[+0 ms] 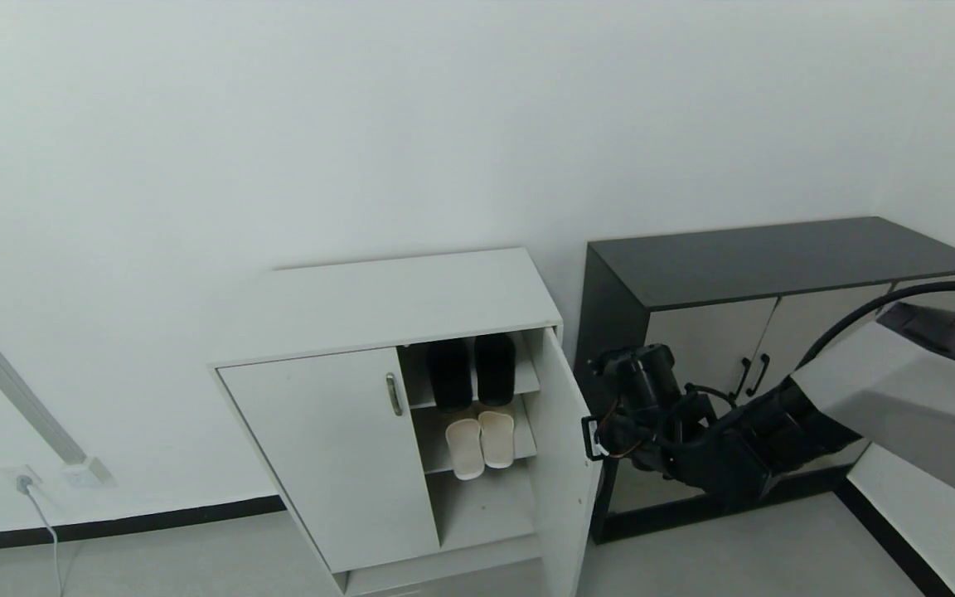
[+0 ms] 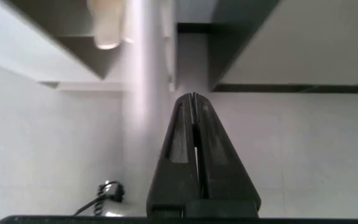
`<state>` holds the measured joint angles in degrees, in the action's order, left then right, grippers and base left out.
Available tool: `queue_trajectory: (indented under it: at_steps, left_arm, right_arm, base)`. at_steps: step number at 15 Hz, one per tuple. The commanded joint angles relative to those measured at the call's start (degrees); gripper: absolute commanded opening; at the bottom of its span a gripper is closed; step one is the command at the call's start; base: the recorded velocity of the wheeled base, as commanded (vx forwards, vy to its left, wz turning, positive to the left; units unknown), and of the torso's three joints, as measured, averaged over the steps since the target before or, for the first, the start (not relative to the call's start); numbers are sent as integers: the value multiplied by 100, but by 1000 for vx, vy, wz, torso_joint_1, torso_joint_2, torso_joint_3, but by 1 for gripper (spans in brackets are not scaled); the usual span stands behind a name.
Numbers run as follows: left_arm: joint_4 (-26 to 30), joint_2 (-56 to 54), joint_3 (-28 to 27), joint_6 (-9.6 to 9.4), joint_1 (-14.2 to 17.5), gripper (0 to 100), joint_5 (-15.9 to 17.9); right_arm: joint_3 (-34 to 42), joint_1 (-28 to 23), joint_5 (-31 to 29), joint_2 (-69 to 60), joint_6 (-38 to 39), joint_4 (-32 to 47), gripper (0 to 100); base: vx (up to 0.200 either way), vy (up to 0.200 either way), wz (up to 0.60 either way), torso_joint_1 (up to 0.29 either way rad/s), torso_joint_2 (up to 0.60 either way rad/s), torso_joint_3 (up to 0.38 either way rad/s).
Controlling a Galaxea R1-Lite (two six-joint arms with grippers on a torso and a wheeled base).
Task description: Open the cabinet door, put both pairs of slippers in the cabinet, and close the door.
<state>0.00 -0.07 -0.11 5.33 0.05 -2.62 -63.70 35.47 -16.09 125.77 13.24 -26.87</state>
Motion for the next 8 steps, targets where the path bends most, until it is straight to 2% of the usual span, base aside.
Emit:
queue_trajectory:
  at_steps: [1, 2, 4, 8]
  left_arm:
    - [0, 7, 2, 3, 4, 0, -2]
    - [0, 7, 2, 3, 4, 0, -2]
    - [0, 7, 2, 3, 4, 0, -2]
    - [0, 7, 2, 3, 4, 0, -2]
  right_arm:
    - [147, 241, 194, -325, 47, -11, 0]
    - [314, 399, 423, -650, 188, -11, 0]
    - [498, 469, 458, -932, 188, -73, 0]
    - [912, 478, 511, -1239, -190, -556, 0]
  base:
    - [0, 0, 0, 0, 0, 0]
    - [0, 0, 0, 0, 0, 0]
    - [0, 0, 0, 0, 0, 0]
    - [0, 0, 0, 0, 0, 0]
